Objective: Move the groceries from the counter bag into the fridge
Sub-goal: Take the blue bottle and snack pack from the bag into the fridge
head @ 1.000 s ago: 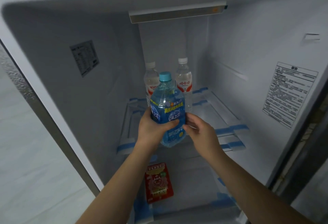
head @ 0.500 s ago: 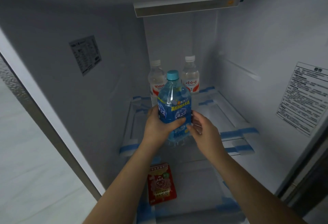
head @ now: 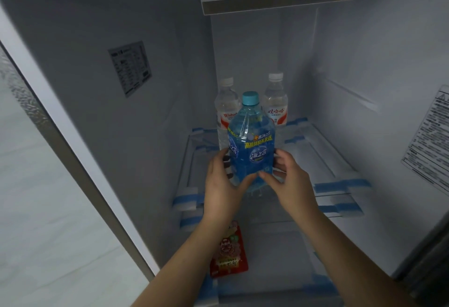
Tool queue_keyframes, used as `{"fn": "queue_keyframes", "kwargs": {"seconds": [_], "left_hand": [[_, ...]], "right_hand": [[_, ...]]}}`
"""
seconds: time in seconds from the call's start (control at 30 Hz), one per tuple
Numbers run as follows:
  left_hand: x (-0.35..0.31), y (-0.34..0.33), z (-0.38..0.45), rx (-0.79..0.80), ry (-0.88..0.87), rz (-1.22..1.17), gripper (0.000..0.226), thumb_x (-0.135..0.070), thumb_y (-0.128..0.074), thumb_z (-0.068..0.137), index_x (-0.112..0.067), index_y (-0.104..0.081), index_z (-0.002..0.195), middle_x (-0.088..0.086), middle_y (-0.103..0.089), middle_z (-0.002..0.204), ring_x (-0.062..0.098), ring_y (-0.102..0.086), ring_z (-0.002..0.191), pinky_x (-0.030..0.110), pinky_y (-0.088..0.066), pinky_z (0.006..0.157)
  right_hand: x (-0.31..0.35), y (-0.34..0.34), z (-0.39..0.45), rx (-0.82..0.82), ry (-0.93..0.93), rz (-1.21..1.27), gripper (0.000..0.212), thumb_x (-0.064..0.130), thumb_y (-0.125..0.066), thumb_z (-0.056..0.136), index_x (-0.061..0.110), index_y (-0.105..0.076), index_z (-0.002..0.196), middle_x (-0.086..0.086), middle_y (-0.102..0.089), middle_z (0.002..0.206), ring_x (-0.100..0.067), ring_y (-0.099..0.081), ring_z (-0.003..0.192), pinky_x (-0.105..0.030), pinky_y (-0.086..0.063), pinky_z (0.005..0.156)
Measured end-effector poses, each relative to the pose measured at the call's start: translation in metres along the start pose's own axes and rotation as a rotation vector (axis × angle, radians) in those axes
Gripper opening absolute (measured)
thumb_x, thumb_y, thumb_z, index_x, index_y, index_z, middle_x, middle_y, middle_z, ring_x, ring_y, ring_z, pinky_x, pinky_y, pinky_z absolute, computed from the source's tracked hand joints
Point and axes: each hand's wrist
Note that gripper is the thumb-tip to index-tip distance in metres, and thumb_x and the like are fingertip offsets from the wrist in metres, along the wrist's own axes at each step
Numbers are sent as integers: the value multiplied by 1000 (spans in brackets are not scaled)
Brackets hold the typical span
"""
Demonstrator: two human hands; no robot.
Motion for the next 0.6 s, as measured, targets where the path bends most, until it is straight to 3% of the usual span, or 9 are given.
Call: {"fn": "queue_keyframes", "kwargs": {"seconds": [0.1,0.23,0.43,0.6], "left_hand": [[3,-3,0,-21,38,-42,57,-26,-81,77,-18,-51,125,-3,-57,121,-9,-53,102,-1,-38,83],[8,-3,8,13,89,-49,46,-18,-73,86,-17,-52,127,-2,-58,122,-18,-49,99,-4,-36,81],[9,-6,21,26,106,-59,44,-15,-71,87,-16,-53,127,-6,-60,117,-17,-50,95,-4,-38,79],[8,-12,27,19,100,-52,42,-14,-71,87,-18,-54,125,-2,-62,118,-4,-56,100,-1,-41,79]], "right_hand": [[-1,-2,0,-45,24,-21,47,20,-74,82,19,-55,125,13,-63,108,-2,-60,100,-4,-40,84],[-3,-7,3,-89,48,-65,37,19,-75,81,15,-62,116,10,-67,102,-4,-63,93,-3,-42,81],[-2,-12,12,-105,59,-81,35,16,-74,82,12,-63,115,11,-63,99,-6,-62,90,-15,-47,80],[-6,-13,22,-100,18,-77,35,14,-74,82,10,-62,115,2,-68,102,-11,-64,91,-26,-52,81]]}}
Point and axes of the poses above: each hand's wrist, its own z-axis towards the middle knuckle, its own y-axis out of the back of the hand, x = y × z
